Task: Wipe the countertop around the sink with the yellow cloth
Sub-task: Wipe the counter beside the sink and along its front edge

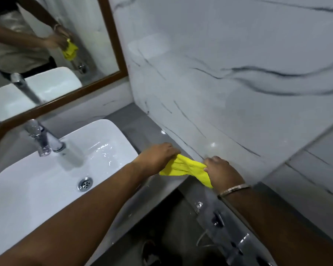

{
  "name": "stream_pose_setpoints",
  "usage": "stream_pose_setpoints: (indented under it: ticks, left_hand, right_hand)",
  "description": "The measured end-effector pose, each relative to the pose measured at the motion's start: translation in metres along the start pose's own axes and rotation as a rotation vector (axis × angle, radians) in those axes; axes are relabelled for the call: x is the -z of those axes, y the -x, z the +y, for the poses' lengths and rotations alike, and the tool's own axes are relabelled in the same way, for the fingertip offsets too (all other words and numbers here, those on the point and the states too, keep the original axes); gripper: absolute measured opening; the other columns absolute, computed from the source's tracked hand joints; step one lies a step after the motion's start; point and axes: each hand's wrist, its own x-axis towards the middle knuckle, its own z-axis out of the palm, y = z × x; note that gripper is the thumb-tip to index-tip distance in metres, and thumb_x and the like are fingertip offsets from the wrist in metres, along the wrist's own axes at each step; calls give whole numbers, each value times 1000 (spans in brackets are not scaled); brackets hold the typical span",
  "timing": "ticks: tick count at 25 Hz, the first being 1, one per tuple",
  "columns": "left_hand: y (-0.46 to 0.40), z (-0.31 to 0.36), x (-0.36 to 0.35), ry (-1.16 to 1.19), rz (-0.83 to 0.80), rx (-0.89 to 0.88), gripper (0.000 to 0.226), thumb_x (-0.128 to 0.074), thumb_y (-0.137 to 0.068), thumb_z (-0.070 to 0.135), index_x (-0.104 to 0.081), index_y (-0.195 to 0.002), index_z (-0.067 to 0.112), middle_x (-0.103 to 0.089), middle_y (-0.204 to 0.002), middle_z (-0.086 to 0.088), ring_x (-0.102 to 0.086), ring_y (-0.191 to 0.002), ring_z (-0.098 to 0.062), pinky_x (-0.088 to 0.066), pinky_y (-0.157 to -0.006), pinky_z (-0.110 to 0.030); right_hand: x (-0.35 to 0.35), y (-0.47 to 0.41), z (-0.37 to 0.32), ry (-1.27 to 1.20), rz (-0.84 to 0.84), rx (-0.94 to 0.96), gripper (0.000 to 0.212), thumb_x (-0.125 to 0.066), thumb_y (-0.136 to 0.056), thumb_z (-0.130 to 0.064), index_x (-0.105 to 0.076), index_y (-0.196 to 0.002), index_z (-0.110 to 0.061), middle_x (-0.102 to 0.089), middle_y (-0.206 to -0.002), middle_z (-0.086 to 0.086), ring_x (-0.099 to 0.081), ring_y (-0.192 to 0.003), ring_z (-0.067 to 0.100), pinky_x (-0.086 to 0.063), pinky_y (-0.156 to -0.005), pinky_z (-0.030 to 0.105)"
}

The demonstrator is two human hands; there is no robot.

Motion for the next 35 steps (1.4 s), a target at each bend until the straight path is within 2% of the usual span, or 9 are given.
stream_pose_setpoints:
  ticks: [11,15,17,21,24,26,28,31,35]
  left_hand:
    - [-71,-226,-2,-268,-154,91,22,-52,-90,20,-62,-106,32,-65,-106,1,-64,-96,-27,-48,-66,-34]
    - [-77,-253,-28,-277,-429,313,30,-55,-91,34,-57,-121,32,-61,-127,1,-56,-120,-26,-26,-109,-49]
    - [-57,-251,-31,-260,-296,348,38,-46,-92,47,-56,-123,28,-61,-126,-1,-52,-123,-26,-11,-113,-56]
    - [9,-235,-30,-113,175,352,68,-33,-89,66,-47,-138,21,-49,-144,-8,-40,-136,-29,-19,-112,-51]
    - [32,-228,-41,-64,108,412,87,-32,-87,74,-26,-150,15,-20,-160,-10,-12,-148,-28,-14,-118,-52]
    - [31,-227,-48,-61,98,441,93,-32,-88,73,-16,-152,8,-9,-161,-13,-2,-149,-29,-14,-118,-51]
    - [29,-227,-53,-38,110,460,95,-30,-89,72,-9,-152,5,-1,-161,-14,5,-149,-28,-10,-119,-50]
    - [29,-229,-62,13,158,466,92,-27,-89,70,-2,-153,7,7,-162,-12,12,-148,-25,-4,-119,-50]
    - [28,-230,-66,128,243,443,90,-32,-89,66,-2,-153,9,6,-162,-8,11,-148,-25,-4,-119,-53]
  right_hand:
    - [-41,-218,-72,158,56,13,21,-46,-93,-25,-58,-108,-16,-67,-101,13,-63,-92,35,-47,-67,39]
    - [-94,-233,-70,230,-313,138,29,-43,-94,-28,-53,-121,-22,-61,-121,10,-57,-108,31,-45,-82,38]
    - [-116,-228,-63,329,-472,205,33,-37,-96,-28,-53,-125,-22,-58,-126,8,-54,-113,30,-44,-89,37]
    - [-132,-241,-45,228,-89,349,31,-46,-81,-29,-65,-103,-20,-69,-104,11,-68,-86,34,-57,-66,41]
    - [-149,-268,-45,264,-94,445,49,-49,-80,-38,-52,-125,-20,-60,-129,12,-58,-113,34,-52,-88,43]
    - [-172,-281,-53,321,-104,497,61,-38,-80,-44,-40,-135,-20,-49,-141,11,-45,-127,36,-34,-104,47]
    - [-187,-292,-61,313,-77,430,61,-34,-83,-43,-36,-139,-18,-39,-146,11,-33,-132,37,-23,-106,48]
    - [-190,-333,-80,171,27,219,59,-30,-85,-33,-35,-139,-10,-39,-145,20,-35,-132,41,-35,-104,51]
    - [-181,-425,-119,93,25,278,66,-25,-82,-32,-22,-145,-12,-18,-155,14,-18,-141,34,-21,-113,45]
